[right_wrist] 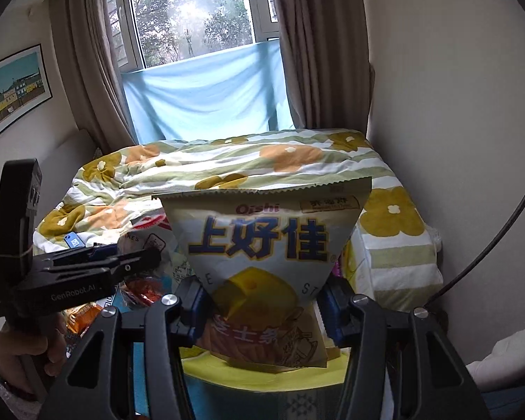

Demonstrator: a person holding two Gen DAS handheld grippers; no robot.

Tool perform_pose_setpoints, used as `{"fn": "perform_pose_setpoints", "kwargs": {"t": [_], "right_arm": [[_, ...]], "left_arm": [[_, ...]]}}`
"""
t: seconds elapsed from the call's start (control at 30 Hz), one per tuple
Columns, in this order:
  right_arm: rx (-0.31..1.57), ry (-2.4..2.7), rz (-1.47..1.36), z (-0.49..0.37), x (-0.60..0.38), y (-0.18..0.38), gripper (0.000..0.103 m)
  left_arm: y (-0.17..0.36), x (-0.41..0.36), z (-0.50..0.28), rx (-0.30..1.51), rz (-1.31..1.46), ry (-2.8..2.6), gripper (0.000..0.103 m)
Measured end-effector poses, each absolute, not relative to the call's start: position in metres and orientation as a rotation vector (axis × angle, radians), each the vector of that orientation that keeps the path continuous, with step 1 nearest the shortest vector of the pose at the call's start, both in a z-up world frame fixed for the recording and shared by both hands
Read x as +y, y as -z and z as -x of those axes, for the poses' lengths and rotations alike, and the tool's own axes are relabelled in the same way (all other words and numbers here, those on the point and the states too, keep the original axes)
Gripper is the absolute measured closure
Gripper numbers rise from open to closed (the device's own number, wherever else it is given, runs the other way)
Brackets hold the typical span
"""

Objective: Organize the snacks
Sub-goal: 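Carry both Oishi bags over the cardboard box and open both grippers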

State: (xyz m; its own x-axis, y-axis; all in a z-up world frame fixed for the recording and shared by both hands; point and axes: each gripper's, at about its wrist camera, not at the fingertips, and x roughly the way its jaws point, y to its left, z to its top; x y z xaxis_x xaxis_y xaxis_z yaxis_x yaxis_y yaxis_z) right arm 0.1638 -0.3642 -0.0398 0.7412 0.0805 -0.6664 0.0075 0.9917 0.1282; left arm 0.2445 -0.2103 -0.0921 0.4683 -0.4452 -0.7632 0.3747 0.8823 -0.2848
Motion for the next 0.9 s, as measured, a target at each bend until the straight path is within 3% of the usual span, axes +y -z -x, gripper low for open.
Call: {"fn": "perform_pose_setpoints", "kwargs": {"t": [0.03, 0.1, 0.13, 0.9], "right_arm": [[0.743, -0.042, -0.130, -0.165, -0.374, 0.042, 0.054], [0.756, -0.050, -0.140, -0.166, -0.390, 0.047, 0.054], [0.764, -0.058, -0.144, -0.167, -0.397, 0.050, 0.054], [0.898, -0.211, -0.076, -0.245, -0.410, 0.101, 0.053]], "left_arm": [[0.098, -0.219, -0.243, 0.973, 0.076, 0.493, 0.032], [0.109, -0.231, -0.239, 0.986, 0.077, 0.464, 0.009], [0.112, -0.230, -0.236, 0.983, 0.088, 0.450, 0.006], [0.120, -0.174, -0.199, 0.989, 0.143, 0.176, 0.006]]}}
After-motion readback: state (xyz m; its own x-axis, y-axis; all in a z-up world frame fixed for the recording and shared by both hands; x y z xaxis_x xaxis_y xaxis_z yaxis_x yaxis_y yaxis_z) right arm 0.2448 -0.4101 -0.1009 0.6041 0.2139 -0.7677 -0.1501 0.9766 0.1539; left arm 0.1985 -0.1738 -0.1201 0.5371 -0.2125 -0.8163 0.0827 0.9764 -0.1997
